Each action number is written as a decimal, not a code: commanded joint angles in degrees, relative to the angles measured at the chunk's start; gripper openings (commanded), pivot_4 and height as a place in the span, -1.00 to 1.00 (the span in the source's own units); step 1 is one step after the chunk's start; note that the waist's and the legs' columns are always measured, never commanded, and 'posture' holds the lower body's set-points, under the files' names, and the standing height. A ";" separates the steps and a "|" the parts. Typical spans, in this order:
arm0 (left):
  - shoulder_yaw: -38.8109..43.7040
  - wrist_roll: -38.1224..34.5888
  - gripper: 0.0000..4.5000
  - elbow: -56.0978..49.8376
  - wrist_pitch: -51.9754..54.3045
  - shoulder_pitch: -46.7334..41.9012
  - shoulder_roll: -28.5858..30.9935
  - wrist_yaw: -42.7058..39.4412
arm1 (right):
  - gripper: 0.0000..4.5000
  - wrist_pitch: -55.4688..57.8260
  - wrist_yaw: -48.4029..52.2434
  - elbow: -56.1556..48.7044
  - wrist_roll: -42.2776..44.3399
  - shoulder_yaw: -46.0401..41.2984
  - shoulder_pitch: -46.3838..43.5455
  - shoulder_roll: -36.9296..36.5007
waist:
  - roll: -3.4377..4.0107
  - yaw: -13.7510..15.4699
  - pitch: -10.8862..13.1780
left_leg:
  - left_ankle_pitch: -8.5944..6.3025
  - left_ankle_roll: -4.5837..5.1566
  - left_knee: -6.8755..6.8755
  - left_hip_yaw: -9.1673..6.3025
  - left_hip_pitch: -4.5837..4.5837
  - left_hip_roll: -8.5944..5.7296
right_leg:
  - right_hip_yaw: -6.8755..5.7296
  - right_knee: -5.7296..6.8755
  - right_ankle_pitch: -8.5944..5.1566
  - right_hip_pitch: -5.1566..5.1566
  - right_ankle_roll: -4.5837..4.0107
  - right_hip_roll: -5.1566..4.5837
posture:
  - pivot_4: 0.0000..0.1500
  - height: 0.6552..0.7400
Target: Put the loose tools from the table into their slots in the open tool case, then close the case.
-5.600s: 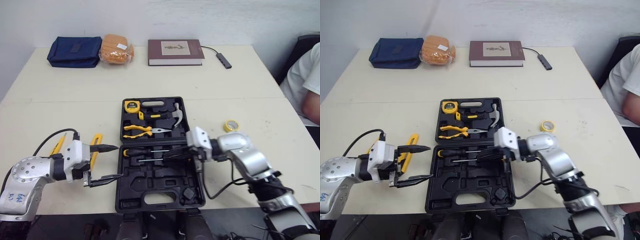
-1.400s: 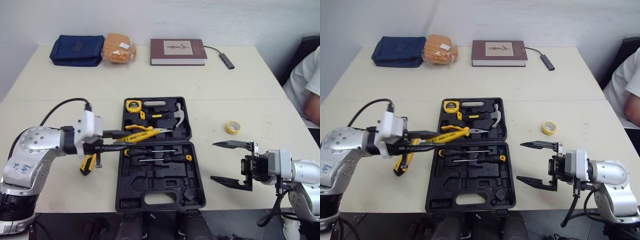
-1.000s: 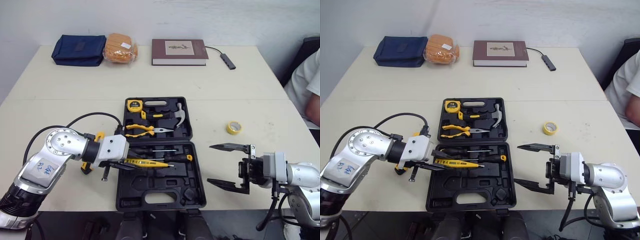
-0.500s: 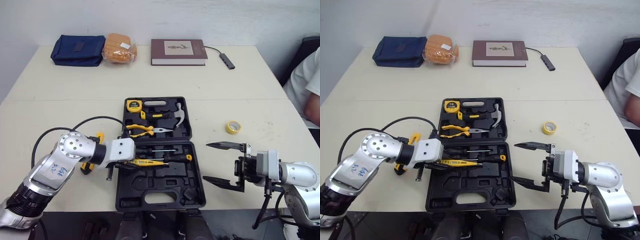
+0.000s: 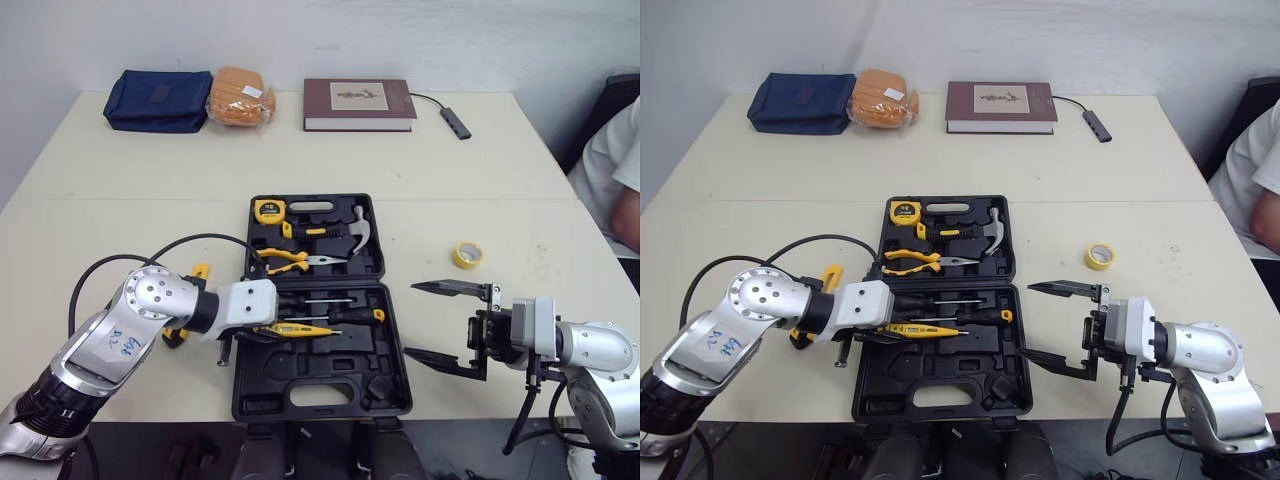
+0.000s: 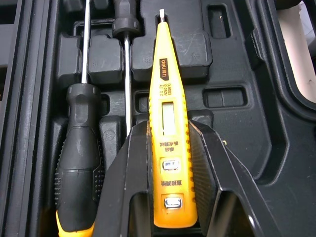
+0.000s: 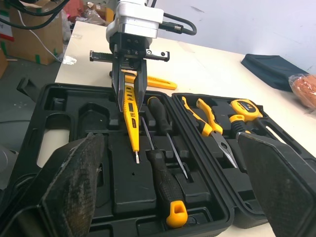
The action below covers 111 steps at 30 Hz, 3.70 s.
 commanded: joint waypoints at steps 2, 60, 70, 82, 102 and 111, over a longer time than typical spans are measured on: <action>-0.61 0.34 -0.83 -1.60 0.60 0.74 1.60 -1.05 | 1.00 -0.03 -0.27 -1.93 0.23 -0.15 -0.40 -0.01 | 0.00 -0.01 0.00 | 0.00 0.00 0.00 0.00 0.00 0.00 | 0.00 0.01 0.00 0.00 0.00 0.00 | 1.00 1.00; 13.88 -10.17 -0.99 12.14 -29.59 13.75 -8.82 -7.35 | 1.00 0.30 1.68 0.80 -0.68 0.54 -1.26 -0.04 | 0.01 0.84 0.00 | -0.12 0.14 0.44 -0.08 -0.08 0.01 | -0.08 0.16 0.00 0.07 0.00 -0.14 | 1.00 1.00; 10.12 -7.29 -0.99 13.07 -27.76 13.89 -11.37 -3.44 | 1.00 0.46 0.83 0.32 -1.08 0.68 -0.80 0.18 | 0.01 1.04 0.00 | -0.16 0.15 0.44 -0.08 -0.09 0.01 | -0.08 0.15 0.01 0.06 0.02 -0.15 | 1.00 1.00; 8.35 -5.02 -0.99 13.39 -24.38 11.76 -11.91 0.17 | 1.00 0.45 0.68 0.32 -1.22 0.92 -0.95 0.32 | 0.01 1.05 0.00 | -0.17 0.15 0.44 -0.08 -0.09 0.02 | -0.08 0.15 0.01 0.06 0.02 -0.15 | 1.00 1.00; 5.15 -1.44 -0.99 16.03 -19.36 11.90 -11.68 3.28 | 1.00 0.48 0.35 0.23 -1.24 0.87 -0.43 0.42 | 0.02 1.09 -0.01 | -0.21 0.15 0.44 -0.08 -0.08 0.02 | -0.08 0.13 0.01 0.07 0.02 -0.16 | 1.00 1.00; 1.84 0.08 -0.99 16.32 -17.90 13.05 -10.79 3.50 | 1.00 0.35 -0.11 0.20 -1.38 0.62 -0.09 0.40 | 0.30 1.18 -0.17 | -0.52 -0.16 0.43 -0.26 0.20 0.03 | -0.23 -0.09 0.01 0.50 0.02 -0.21 | 1.00 1.00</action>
